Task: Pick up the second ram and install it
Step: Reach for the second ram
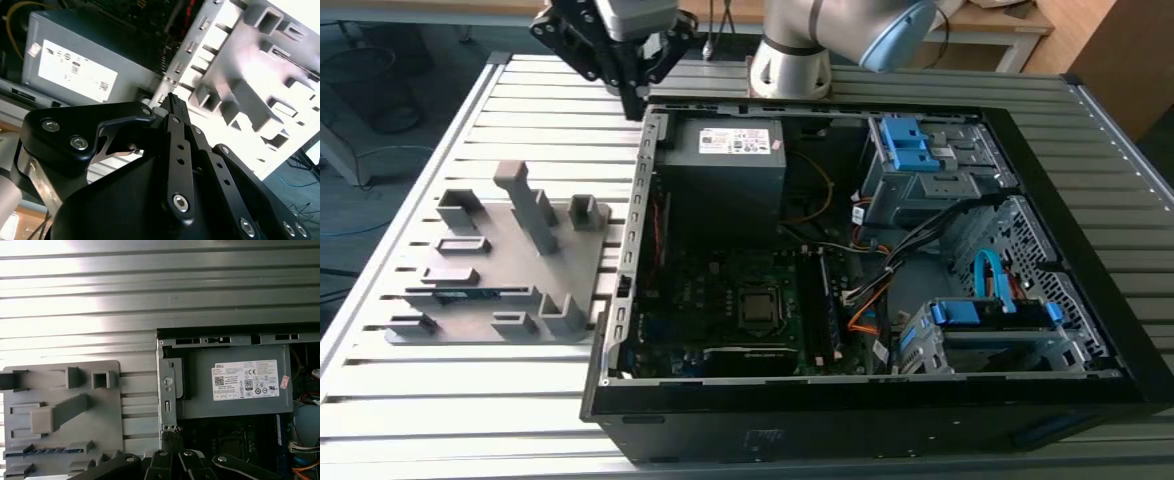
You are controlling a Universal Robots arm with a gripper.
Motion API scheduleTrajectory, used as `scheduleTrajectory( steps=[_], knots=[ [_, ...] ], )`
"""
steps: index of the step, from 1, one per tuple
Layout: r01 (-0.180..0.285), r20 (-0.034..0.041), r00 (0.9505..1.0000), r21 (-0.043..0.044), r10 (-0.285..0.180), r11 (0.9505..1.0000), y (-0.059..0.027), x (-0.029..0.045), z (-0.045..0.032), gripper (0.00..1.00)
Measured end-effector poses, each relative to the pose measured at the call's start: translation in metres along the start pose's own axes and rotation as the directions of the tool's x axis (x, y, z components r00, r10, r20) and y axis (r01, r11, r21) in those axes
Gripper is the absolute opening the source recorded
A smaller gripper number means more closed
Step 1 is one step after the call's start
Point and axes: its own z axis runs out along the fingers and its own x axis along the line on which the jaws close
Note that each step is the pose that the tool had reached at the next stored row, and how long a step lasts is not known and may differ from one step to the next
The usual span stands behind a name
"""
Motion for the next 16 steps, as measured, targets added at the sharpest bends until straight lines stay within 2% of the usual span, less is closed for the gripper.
scheduleTrajectory(
  steps=[16],
  knots=[
    [0.0, 0.0002, 1.0, 0.0, 0.0, 1.0, -0.0049, 0.0562, -0.0012, 0.1]
  ],
)
